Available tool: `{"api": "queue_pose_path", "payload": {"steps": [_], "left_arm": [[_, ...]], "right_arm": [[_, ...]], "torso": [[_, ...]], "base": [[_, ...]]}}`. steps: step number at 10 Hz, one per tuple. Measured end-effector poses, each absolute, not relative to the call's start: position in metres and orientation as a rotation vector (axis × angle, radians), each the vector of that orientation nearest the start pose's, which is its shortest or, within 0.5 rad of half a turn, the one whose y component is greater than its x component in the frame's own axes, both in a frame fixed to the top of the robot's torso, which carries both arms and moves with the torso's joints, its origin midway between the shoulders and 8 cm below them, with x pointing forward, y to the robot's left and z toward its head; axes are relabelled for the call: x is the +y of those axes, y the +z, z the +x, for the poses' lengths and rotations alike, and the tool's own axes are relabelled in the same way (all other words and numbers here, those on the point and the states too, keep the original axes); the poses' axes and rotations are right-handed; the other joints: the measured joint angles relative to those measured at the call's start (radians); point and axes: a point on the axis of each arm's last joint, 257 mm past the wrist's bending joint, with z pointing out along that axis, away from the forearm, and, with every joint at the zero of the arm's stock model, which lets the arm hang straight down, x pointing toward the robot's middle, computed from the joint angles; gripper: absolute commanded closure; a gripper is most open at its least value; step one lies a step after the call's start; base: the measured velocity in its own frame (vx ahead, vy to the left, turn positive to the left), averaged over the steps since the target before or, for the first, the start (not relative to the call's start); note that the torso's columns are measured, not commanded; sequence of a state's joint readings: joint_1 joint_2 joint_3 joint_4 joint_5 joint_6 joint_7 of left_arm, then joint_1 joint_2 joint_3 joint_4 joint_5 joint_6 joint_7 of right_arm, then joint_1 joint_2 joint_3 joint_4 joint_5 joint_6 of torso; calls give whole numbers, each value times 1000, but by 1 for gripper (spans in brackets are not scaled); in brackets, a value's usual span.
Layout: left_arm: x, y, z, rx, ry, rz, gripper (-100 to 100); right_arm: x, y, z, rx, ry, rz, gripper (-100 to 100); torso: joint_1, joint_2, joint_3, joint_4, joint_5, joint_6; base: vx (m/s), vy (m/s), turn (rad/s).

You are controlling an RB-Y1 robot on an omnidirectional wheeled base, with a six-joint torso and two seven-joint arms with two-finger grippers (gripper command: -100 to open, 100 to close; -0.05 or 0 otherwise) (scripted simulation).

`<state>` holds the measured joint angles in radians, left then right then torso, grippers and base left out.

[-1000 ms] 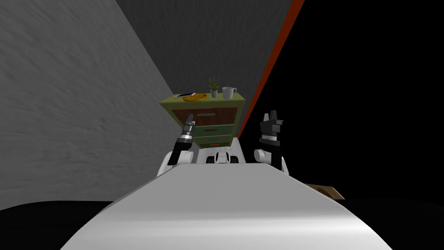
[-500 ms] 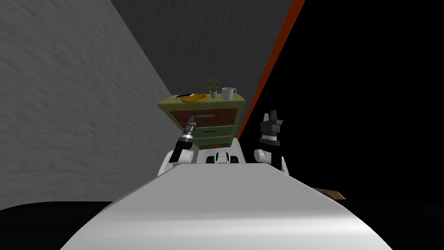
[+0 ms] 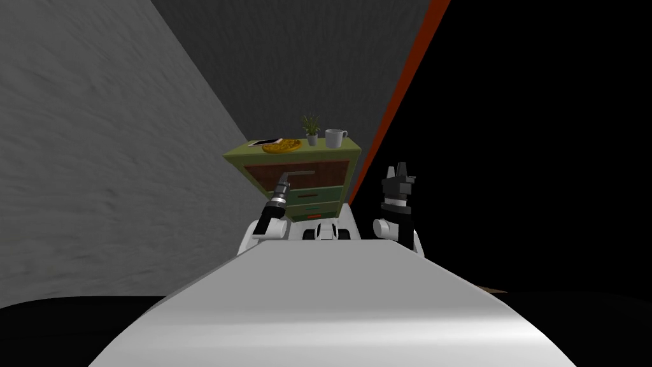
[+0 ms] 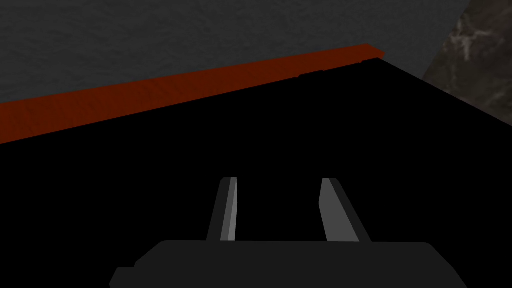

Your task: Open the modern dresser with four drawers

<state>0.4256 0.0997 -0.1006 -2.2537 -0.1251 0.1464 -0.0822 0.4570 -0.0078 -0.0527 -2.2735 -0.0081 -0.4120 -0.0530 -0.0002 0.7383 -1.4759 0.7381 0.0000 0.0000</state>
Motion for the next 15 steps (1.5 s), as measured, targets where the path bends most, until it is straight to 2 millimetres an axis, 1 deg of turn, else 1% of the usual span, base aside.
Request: {"api": "queue_pose_path", "payload": {"steps": [2, 3, 4, 5, 6, 9, 10, 11, 13, 15], "left_arm": [[245, -122, 431, 1209, -1032, -994, -100], [245, -123, 432, 1210, -1031, -998, -100], [245, -119, 430, 1207, -1030, -998, -100], [245, -119, 430, 1207, -1030, -999, 100], [245, -119, 430, 1207, -1030, -999, 100], [243, -114, 425, 1207, -1035, -994, 100], [243, -113, 424, 1208, -1036, -993, 100], [243, -113, 424, 1208, -1036, -993, -100], [243, -113, 422, 1235, -1022, -961, -100], [244, -110, 420, 1246, -1013, -953, -100]], "right_arm": [[-296, 20, 360, 629, 1306, 719, 0], [-296, 20, 360, 629, 1306, 719, 0], [-296, 20, 360, 629, 1305, 719, 0], [-296, 20, 360, 629, 1305, 719, 0], [-296, 20, 360, 629, 1306, 719, 0], [-296, 20, 360, 629, 1306, 719, 0], [-296, 20, 360, 629, 1306, 719, 0], [-296, 20, 360, 629, 1306, 719, 0], [-296, 20, 360, 629, 1305, 719, 0], [-296, 20, 360, 629, 1305, 719, 0]], "torso": [[0, 0, 0, 0, 0, 0], [0, 1, 1, 0, 0, 0], [0, -2, -1, 0, 0, 0], [0, -1, -1, 0, 0, 0], [0, 2, 1, 0, 0, 0], [1, 5, 4, 2, 0, 0], [-1, 2, 1, 1, 0, 0], [0, -7, -4, -2, 0, 0], [1, -9, -6, -3, 0, 0], [0, -6, -4, -2, 0, 0]], "base": [[31, 5, -9], [88, -2, -31], [56, 0, -6], [8, 0, 2], [-104, -19, 19], [-215, -17, 16], [-103, -17, 2], [-11, -3, -6], [71, 1, -10], [178, 6, -15]]}}
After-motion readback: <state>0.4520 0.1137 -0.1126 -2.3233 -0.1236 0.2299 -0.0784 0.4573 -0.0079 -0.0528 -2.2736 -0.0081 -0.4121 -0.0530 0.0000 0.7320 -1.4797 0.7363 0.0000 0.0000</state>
